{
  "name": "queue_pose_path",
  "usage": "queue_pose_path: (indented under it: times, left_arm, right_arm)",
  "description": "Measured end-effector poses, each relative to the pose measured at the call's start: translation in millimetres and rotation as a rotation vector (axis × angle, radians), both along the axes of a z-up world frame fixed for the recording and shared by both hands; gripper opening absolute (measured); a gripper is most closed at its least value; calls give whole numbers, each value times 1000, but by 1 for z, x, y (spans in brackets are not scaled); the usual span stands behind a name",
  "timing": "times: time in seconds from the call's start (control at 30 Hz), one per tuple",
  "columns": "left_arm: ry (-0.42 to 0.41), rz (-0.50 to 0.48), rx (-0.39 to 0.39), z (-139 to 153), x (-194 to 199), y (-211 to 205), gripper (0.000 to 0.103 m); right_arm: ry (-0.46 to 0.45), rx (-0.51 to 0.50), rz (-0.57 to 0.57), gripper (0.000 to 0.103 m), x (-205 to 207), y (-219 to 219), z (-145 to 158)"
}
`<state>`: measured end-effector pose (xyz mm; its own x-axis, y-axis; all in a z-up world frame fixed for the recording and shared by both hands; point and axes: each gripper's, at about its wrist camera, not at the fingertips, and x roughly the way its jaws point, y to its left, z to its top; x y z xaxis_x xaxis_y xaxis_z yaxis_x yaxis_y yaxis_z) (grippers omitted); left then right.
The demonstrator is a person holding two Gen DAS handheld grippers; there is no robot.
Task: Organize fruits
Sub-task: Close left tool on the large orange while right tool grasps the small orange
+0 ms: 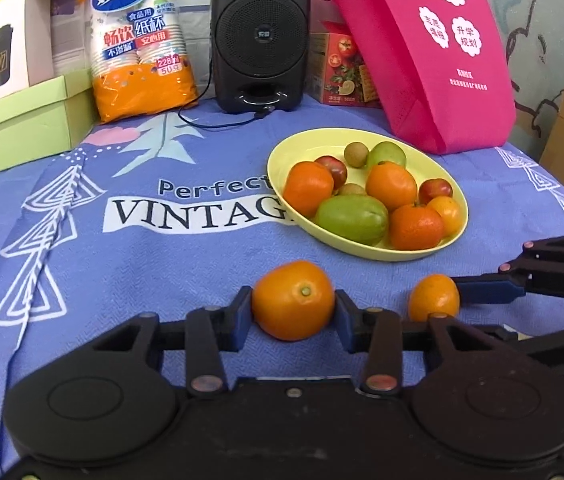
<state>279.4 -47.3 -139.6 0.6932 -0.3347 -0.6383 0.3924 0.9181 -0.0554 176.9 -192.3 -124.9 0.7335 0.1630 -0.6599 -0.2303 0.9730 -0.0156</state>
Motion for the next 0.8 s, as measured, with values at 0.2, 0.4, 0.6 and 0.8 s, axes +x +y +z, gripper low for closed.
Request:
queue_pose_path:
  times: [0.2, 0.4, 0.6, 0.8]
  left_arm:
    - [-3, -5, -1, 2, -9, 2, 40]
    - [-8, -10, -5, 7, -21, 5, 40]
    - [-8, -3, -2, 14, -30, 6, 40]
    - [-22, -15, 8, 23, -42, 5, 40]
  right_arm:
    - [-3, -5, -4, 33, -3, 1, 2]
    - [-3, -1, -13, 33, -11, 0, 4]
    - [-7, -4, -21, 33, -23, 0, 7]
    - [-15, -1, -28, 33, -38, -1, 11]
